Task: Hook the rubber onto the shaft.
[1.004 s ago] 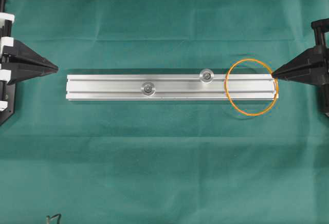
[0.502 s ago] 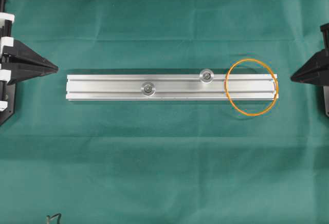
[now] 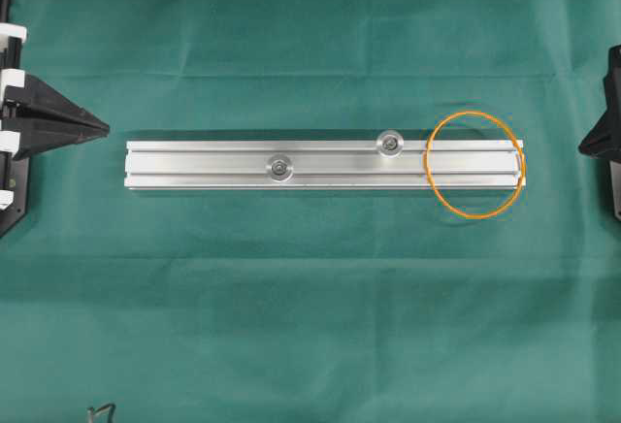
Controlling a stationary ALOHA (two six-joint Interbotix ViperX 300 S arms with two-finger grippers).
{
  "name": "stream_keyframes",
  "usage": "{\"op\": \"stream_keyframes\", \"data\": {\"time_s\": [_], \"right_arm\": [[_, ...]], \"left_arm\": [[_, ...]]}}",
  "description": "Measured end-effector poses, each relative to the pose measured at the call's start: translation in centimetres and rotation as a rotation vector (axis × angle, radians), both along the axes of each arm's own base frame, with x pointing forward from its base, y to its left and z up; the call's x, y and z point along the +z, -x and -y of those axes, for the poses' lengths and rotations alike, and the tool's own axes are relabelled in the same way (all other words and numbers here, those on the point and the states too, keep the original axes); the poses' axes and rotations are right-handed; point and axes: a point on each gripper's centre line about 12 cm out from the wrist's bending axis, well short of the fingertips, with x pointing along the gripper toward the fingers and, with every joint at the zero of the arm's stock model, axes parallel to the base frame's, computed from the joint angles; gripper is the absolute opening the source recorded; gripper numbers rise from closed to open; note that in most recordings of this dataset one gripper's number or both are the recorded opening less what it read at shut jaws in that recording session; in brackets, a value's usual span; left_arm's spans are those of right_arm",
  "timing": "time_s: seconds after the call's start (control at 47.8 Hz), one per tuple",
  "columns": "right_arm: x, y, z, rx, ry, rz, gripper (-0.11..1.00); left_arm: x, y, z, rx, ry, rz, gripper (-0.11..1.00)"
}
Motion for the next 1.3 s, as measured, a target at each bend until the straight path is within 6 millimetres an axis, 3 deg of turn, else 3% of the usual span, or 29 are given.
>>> {"op": "stream_keyframes", "data": {"time_s": [0.293,0.355,0.46,0.648,0.732,1.297], "right_arm": [[-0.16,-0.09,0.02,-0.001,0.001,-0.012,0.03],[-0.19,-0.11,0.00,-0.001,-0.001,-0.014,0.07],[-0.27,-0.15,0.02,-0.002,0.001,-0.020,0.29],[-0.30,-0.16,0.00,-0.002,-0.001,-0.023,0.86],[-0.31,-0.14,0.00,0.000,0.000,-0.025,0.98],[-0.46,-0.26,0.00,0.000,0.000,-0.034,1.00]], "left_arm": [[0.17,-0.05,-0.03,0.000,-0.003,0.005,0.00],[0.19,-0.02,-0.04,0.000,-0.006,0.005,0.00],[0.19,-0.02,-0.03,-0.001,-0.006,0.005,0.00],[0.19,-0.02,-0.04,0.000,-0.004,0.005,0.00],[0.19,-0.02,-0.04,0.000,-0.006,0.005,0.00],[0.22,-0.05,-0.04,0.000,-0.004,0.005,0.00]]}}
